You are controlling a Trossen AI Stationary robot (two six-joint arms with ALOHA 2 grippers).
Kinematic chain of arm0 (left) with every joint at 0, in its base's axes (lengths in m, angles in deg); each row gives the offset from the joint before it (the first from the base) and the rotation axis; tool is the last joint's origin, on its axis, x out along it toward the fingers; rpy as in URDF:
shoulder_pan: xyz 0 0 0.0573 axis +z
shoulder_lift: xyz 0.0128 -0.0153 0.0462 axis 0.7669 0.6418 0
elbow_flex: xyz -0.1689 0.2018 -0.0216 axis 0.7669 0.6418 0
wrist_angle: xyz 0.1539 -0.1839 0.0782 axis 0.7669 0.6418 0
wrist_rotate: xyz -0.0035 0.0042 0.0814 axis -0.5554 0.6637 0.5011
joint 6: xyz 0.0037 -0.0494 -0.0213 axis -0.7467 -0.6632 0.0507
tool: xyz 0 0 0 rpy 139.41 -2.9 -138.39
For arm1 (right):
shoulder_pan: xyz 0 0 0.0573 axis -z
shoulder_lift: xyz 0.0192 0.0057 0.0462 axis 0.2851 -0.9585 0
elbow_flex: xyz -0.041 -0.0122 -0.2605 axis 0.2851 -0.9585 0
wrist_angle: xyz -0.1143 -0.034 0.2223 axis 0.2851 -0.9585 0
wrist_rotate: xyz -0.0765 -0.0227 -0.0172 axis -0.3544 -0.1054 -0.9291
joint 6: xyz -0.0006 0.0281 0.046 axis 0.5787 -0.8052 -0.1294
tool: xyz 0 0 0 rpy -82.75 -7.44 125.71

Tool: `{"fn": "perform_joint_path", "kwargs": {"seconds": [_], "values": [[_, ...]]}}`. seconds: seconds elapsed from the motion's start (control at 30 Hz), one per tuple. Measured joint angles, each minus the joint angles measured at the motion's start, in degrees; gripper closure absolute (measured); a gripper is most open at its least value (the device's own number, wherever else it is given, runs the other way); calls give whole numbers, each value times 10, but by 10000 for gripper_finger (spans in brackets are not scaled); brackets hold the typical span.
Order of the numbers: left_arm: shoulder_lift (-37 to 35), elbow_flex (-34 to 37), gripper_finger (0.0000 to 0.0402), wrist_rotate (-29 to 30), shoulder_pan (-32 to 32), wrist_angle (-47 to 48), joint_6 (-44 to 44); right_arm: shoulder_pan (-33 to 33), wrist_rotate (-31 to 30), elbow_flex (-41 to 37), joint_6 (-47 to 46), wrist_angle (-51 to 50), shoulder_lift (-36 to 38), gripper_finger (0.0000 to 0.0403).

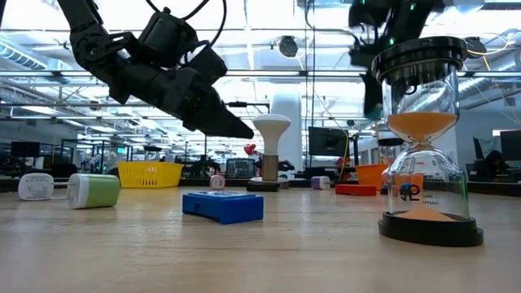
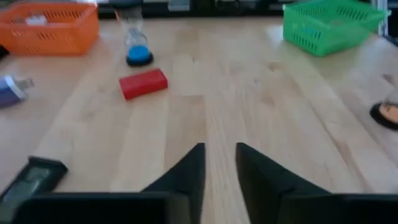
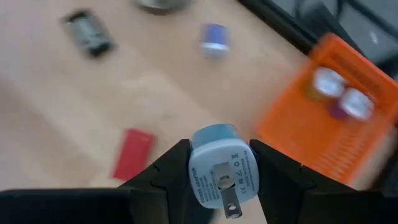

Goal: Pick & Place Office items
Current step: Put the blue charger adaptor into the orange bin

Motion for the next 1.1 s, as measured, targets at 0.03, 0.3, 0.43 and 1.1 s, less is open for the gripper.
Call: {"fn": "perform_joint_path", "kwargs": {"seconds": [0.03, 0.3, 0.43, 1.1], "values": [[0, 4, 330, 0, 0, -15, 0, 30, 6, 0, 7, 0, -3, 262], [0, 32, 397, 0, 0, -95, -8, 215, 62, -1, 51, 29, -84, 262], [0, 37, 381, 14, -2, -104, -16, 264, 65, -1, 58, 40, -143, 262], [0, 37, 376, 70, -33, -106, -17, 301, 63, -1, 62, 98, -267, 262]]}}
